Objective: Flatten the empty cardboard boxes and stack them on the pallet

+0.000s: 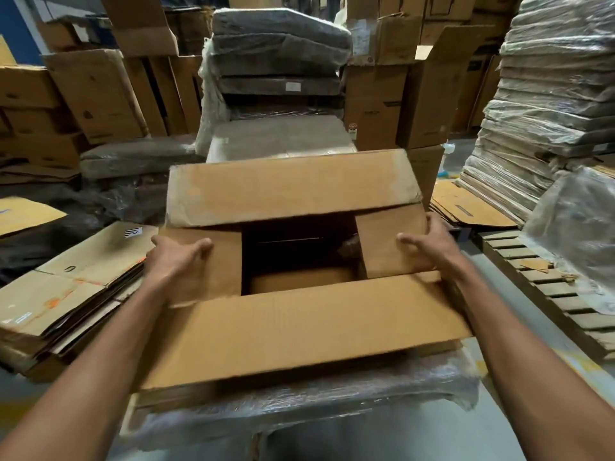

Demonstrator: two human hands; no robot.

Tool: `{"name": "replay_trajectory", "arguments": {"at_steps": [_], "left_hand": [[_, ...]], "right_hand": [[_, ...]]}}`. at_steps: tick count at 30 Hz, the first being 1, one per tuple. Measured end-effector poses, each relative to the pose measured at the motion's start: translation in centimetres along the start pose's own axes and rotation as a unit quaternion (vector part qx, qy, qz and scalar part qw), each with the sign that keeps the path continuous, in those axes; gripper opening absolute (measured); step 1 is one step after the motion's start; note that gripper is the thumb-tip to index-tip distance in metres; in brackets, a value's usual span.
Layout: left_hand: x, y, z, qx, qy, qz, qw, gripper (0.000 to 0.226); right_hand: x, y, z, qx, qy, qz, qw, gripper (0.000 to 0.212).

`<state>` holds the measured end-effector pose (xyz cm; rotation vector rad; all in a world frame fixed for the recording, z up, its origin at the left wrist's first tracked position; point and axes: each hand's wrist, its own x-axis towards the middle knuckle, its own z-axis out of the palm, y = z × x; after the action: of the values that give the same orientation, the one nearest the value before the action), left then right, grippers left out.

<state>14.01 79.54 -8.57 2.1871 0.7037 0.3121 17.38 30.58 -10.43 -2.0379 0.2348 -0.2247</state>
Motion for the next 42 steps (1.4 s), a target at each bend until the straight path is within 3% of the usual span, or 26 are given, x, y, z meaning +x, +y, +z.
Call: {"name": "replay_trajectory", "arguments": {"at_steps": [3, 7, 13, 16, 17, 19, 20, 22, 23, 25, 26, 28, 31, 34, 38, 42], "left_hand": [[-2.0, -1.6, 1.6, 0.01, 0.006, 0.007, 1.0, 0.111], [-4.0, -2.5, 2.6, 0.022, 0.074, 0.075, 0.994, 0.113], [-6.1, -4.1, 5.3, 0.157, 0.069, 0.162, 0.972, 0.132], [-6.9, -4.0, 6.8, 0.196, 0.052, 0.166, 0.965, 0.148], [-7.1, -3.9, 7.0, 0.202, 0.048, 0.161, 0.965, 0.152], [-7.1, -3.6, 7.1, 0.216, 0.046, 0.147, 0.964, 0.156], [-7.0, -3.5, 7.1, 0.223, 0.046, 0.142, 0.963, 0.155], [-6.9, -3.4, 7.1, 0.229, 0.05, 0.138, 0.962, 0.152], [-7.0, -3.6, 7.2, 0.231, 0.052, 0.137, 0.962, 0.151], [-7.2, -4.0, 7.2, 0.237, 0.058, 0.144, 0.959, 0.148], [-7.2, -4.2, 7.2, 0.237, 0.059, 0.149, 0.958, 0.148], [-7.2, -4.4, 7.1, 0.244, 0.066, 0.147, 0.956, 0.147], [-7.4, -4.5, 7.1, 0.259, 0.076, 0.145, 0.952, 0.143], [-8.0, -4.8, 7.2, 0.259, 0.083, 0.143, 0.952, 0.143], [-8.4, -5.0, 7.2, 0.254, 0.092, 0.145, 0.952, 0.143], [-8.4, -5.3, 7.4, 0.252, 0.099, 0.139, 0.953, 0.145]], "right_hand": [[-1.7, 2.1, 1.8, -0.023, 0.013, 0.011, 1.0, 0.092], [-3.4, 3.8, 3.5, -0.094, 0.083, -0.006, 0.992, 0.091], [-5.4, 3.4, 4.5, -0.184, 0.143, -0.048, 0.971, 0.086], [-7.6, 2.5, 6.7, -0.291, 0.216, -0.18, 0.915, 0.06], [-8.3, 1.8, 7.8, -0.295, 0.207, -0.239, 0.902, 0.05], [-9.7, 0.2, 10.4, -0.238, 0.106, -0.306, 0.916, 0.041], [-10.2, -0.7, 11.7, -0.184, 0.036, -0.291, 0.938, 0.042], [-10.5, -3.3, 13.4, -0.034, -0.102, -0.177, 0.978, 0.054], [-10.5, -4.8, 13.8, 0.072, -0.163, -0.103, 0.978, 0.06], [-10.1, -7.3, 14.2, 0.301, -0.23, -0.001, 0.926, 0.058], [-9.9, -8.4, 14.4, 0.381, -0.225, 0.014, 0.897, 0.049], [-10.2, -10.4, 14.3, 0.433, -0.182, -0.022, 0.883, 0.044], [-10.3, -12.9, 14.1, 0.303, -0.123, -0.169, 0.93, 0.071], [-7.9, -16.0, 13.7, 0.104, -0.033, -0.259, 0.96, 0.08], [-3.3, -18.3, 13.7, -0.216, 0.042, -0.322, 0.921, 0.083], [0.2, -18.4, 14.0, -0.345, 0.044, -0.316, 0.883, 0.084]]}}
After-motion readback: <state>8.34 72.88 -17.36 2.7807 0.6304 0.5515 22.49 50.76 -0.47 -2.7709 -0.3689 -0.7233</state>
